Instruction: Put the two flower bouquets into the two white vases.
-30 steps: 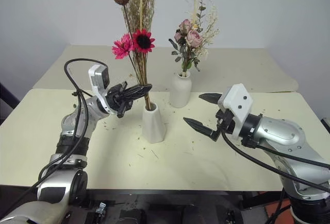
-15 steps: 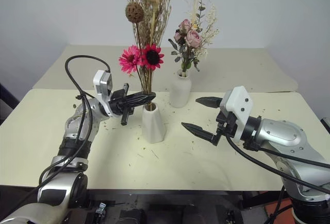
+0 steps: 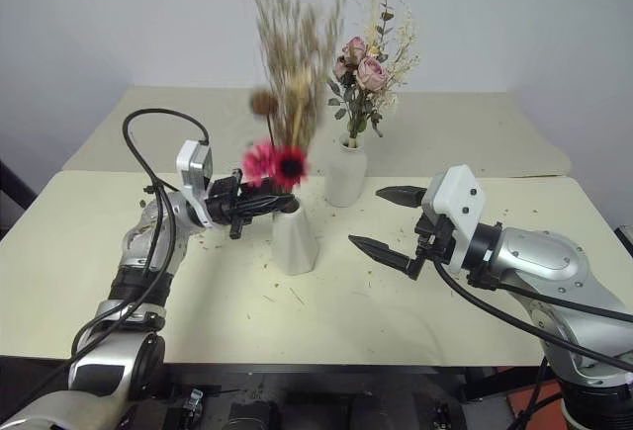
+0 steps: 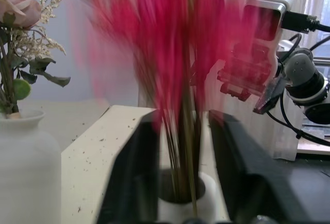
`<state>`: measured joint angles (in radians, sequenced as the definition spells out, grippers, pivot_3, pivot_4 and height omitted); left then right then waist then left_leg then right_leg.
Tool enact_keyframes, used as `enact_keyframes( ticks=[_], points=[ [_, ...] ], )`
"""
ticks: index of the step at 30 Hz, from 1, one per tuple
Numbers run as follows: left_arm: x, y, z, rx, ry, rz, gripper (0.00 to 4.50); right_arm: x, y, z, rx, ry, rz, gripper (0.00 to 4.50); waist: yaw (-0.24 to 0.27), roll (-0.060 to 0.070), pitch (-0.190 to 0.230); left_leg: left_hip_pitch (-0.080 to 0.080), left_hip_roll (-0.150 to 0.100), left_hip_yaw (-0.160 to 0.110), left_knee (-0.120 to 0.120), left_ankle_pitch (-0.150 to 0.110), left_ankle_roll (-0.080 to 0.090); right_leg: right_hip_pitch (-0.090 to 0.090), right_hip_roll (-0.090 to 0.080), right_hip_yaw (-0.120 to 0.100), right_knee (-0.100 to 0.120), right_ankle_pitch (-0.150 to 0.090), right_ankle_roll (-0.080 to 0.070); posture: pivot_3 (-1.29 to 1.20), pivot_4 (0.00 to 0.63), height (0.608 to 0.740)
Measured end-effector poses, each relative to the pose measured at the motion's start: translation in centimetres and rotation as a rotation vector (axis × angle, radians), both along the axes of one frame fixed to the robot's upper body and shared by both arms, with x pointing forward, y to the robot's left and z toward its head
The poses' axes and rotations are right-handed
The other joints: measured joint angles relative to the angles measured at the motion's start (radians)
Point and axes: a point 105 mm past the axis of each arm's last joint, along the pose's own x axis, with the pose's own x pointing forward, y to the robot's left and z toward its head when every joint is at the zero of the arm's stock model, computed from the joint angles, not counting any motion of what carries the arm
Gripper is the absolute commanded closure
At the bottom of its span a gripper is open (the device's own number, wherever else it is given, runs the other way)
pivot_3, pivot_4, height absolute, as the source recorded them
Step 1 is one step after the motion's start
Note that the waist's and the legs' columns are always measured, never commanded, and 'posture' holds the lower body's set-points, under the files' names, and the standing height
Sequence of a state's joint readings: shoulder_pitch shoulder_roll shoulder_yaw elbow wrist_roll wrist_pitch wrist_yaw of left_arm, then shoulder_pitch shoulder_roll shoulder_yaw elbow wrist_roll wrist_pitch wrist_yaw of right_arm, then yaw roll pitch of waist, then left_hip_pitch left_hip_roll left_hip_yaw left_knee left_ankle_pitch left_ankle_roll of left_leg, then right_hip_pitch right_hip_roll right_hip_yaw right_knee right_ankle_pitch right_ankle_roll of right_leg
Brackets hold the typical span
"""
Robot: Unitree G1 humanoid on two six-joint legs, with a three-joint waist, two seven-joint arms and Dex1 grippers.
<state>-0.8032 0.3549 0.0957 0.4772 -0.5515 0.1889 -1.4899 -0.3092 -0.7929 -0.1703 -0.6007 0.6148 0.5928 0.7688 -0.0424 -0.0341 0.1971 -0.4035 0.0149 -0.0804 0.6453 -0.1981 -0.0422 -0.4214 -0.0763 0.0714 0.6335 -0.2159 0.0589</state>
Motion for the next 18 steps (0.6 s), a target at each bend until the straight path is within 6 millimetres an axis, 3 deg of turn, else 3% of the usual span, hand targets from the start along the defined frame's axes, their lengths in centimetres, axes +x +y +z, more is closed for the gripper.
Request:
enact_keyframes(
  ticks=[6,18],
  points=[
    [0.2,1.0,0.1,0.029,0.002,0.036,0.01,0.0,0.0,0.0,0.002,0.001,-0.005,0.00,-0.002,0.000,0.000,0.000,0.000,0.000,0.000,0.000,0.000,0.000,0.000,0.000,0.000,0.000,0.000,0.00,0.150,0.740],
    [-0.8,4.5,0.5,0.178,-0.028,0.138,0.01,0.2,-0.1,-0.1,0.002,0.004,-0.013,0.00,-0.003,0.000,0.000,0.000,0.000,0.000,0.000,0.000,0.000,0.000,0.000,0.000,0.000,0.000,0.000,0.00,0.150,0.740]
  ],
)
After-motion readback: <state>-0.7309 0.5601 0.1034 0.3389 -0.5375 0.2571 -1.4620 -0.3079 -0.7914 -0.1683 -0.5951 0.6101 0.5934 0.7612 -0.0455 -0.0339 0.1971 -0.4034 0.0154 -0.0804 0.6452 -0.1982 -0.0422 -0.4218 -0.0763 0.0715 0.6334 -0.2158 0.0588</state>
